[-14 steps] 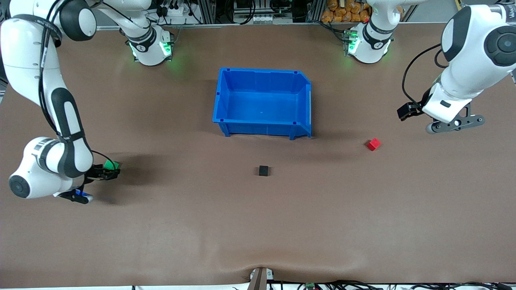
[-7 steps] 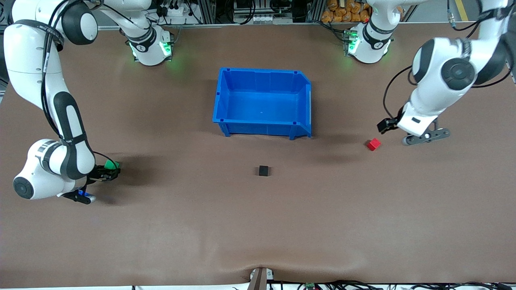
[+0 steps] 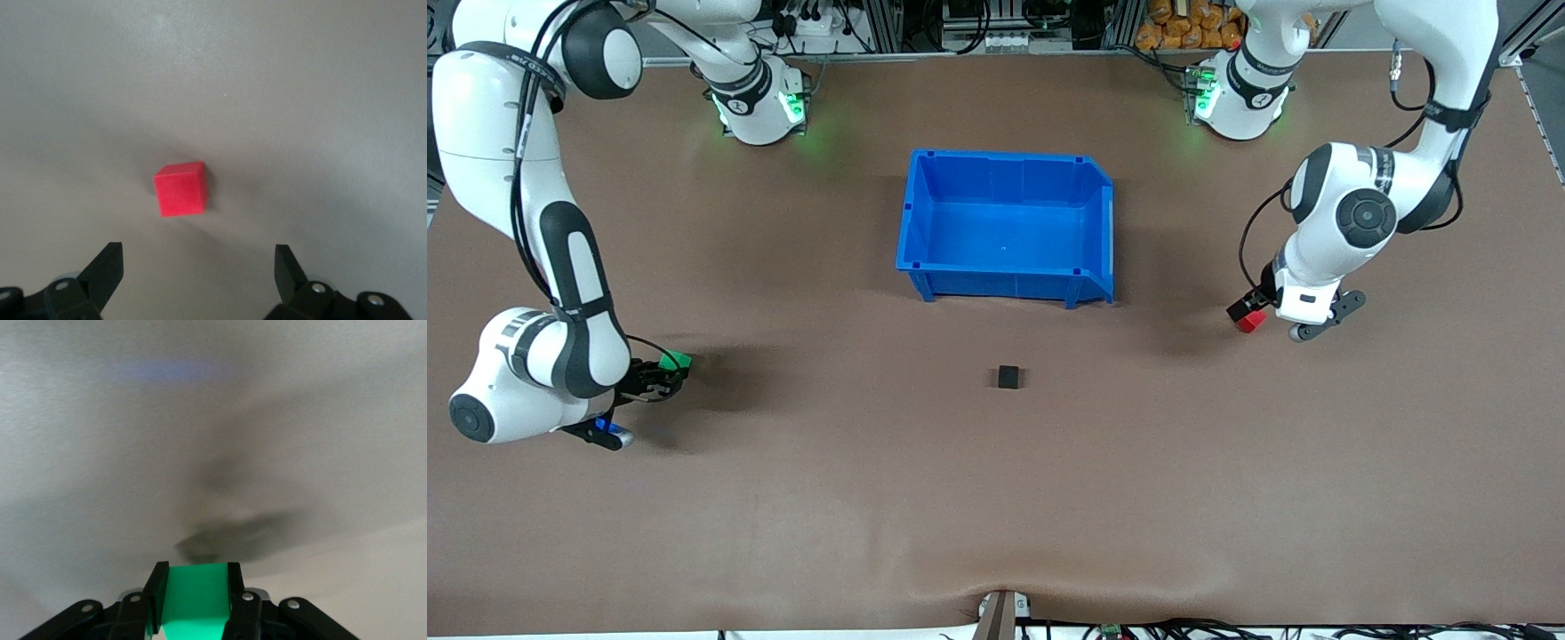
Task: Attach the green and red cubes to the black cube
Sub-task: 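Grasp the green cube with the right gripper while the left gripper grasps the red cube, then carry the green cube toward the black cube while the left gripper lifts red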
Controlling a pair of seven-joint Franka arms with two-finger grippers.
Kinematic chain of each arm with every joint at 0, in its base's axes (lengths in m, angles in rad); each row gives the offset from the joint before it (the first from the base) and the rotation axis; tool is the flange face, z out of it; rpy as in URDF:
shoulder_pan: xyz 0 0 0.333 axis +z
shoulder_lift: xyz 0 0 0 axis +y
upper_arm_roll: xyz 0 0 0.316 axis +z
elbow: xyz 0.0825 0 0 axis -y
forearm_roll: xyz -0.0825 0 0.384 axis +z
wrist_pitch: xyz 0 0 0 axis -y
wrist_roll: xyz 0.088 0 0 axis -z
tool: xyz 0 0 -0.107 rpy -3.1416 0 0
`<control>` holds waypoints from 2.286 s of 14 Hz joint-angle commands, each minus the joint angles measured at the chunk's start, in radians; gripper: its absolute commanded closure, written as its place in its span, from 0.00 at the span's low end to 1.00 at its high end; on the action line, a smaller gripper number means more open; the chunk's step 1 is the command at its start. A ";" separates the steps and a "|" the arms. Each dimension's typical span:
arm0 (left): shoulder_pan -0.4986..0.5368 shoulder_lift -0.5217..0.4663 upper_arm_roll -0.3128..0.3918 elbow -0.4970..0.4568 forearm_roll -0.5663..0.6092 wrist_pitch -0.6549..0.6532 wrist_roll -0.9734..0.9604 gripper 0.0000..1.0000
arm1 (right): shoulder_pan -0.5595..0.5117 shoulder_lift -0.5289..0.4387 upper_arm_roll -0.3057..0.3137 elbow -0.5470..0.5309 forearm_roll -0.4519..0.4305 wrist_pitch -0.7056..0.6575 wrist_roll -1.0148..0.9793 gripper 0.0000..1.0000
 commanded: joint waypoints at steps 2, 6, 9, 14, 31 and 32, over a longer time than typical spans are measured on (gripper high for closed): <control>0.007 0.099 0.007 0.000 0.017 0.092 -0.097 0.00 | 0.024 -0.005 0.011 0.055 0.127 -0.117 0.169 1.00; 0.065 0.124 0.015 0.003 0.088 0.093 -0.096 0.00 | 0.138 -0.008 0.013 0.064 0.301 -0.166 0.437 1.00; 0.147 0.145 0.012 0.007 0.207 0.095 -0.097 0.00 | 0.236 -0.009 0.011 0.064 0.479 -0.206 0.654 1.00; 0.149 0.178 0.006 0.046 0.221 0.095 -0.152 0.00 | 0.407 -0.008 0.011 0.067 0.628 -0.032 0.999 1.00; 0.094 0.155 -0.058 0.073 0.209 0.081 -0.425 1.00 | 0.730 0.102 0.009 0.060 0.678 0.545 1.455 1.00; 0.092 0.158 -0.094 0.098 0.207 0.066 -0.505 1.00 | 0.737 0.107 0.008 0.061 0.673 0.551 1.457 1.00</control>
